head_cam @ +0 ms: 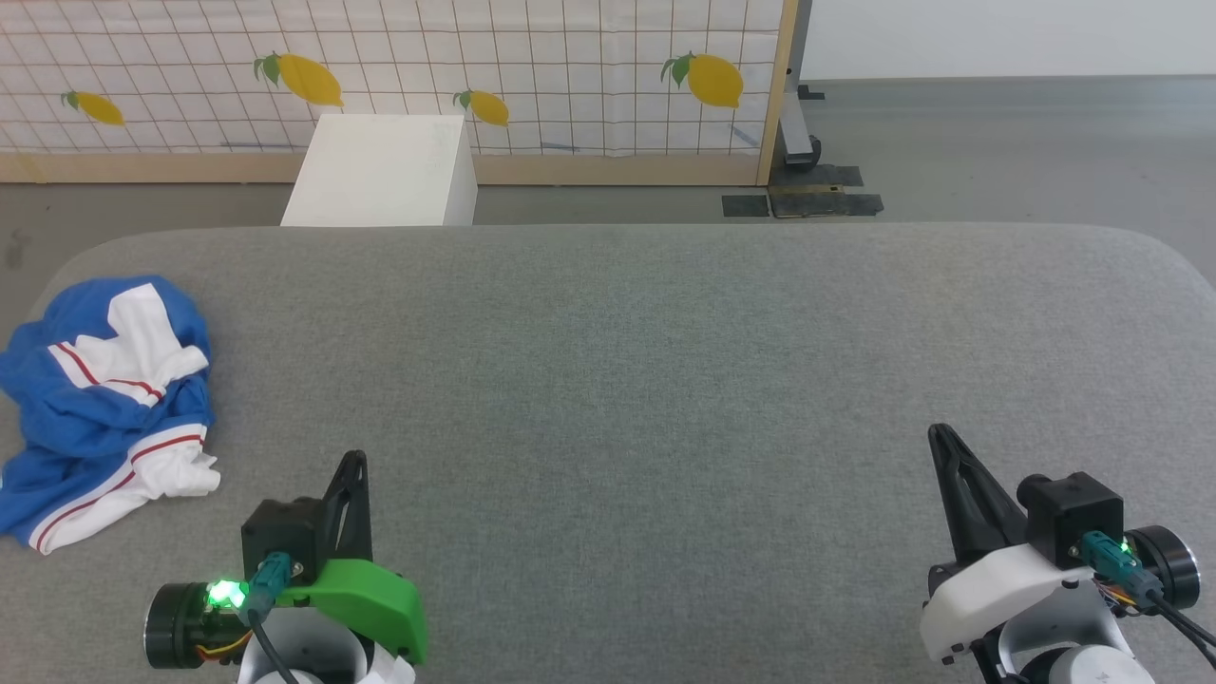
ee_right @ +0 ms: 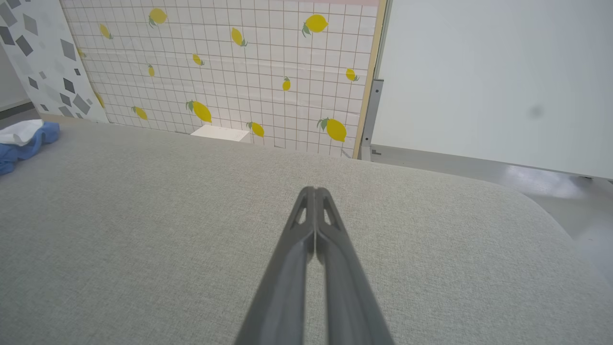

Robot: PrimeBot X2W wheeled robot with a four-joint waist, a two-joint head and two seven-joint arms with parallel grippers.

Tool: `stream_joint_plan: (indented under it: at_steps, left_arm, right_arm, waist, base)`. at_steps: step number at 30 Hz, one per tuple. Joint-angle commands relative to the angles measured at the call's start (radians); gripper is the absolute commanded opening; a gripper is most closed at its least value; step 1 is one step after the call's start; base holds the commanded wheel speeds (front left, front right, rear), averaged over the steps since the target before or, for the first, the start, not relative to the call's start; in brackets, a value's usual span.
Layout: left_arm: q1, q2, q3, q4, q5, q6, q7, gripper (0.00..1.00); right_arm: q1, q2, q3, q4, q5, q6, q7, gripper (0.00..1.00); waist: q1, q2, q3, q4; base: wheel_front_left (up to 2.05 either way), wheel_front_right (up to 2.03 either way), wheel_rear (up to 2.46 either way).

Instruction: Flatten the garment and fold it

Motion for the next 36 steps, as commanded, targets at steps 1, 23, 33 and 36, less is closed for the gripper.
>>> stream_joint_plan:
  at_steps: [1,23,33,36]
  left_arm:
    - [-0.018,-0.003,0.002,-0.002,0.013,0.007,0.001,0.00]
    - [-0.018,-0.003,0.002,-0.002,0.013,0.007,0.001,0.00]
    - [0.000,0.000,-0.004,0.000,-0.007,0.005,-0.007,1.00]
    - [-0.001,0.000,-0.007,-0.001,-0.009,0.009,-0.013,1.00]
  right_arm:
    - [-0.018,0.001,0.002,-0.005,-0.006,-0.002,0.000,0.00]
    - [-0.018,0.001,0.002,-0.005,-0.006,-0.002,0.000,0.00]
    - [0.001,0.000,-0.007,0.001,0.007,0.000,-0.007,1.00]
    - [0.001,0.000,-0.012,-0.001,0.012,0.000,-0.013,1.00]
  waist:
    - [0.0000,0.0000,0.000,0.000]
    - [0.0000,0.0000,0.000,0.000]
    - [0.0000,0.0000,0.001,0.000]
    - [0.0000,0.0000,0.001,0.000]
  base:
    - [0.00,0.00,0.00]
    - [0.00,0.00,0.00]
    - [0.00,0.00,0.00]
    - [0.00,0.00,0.00]
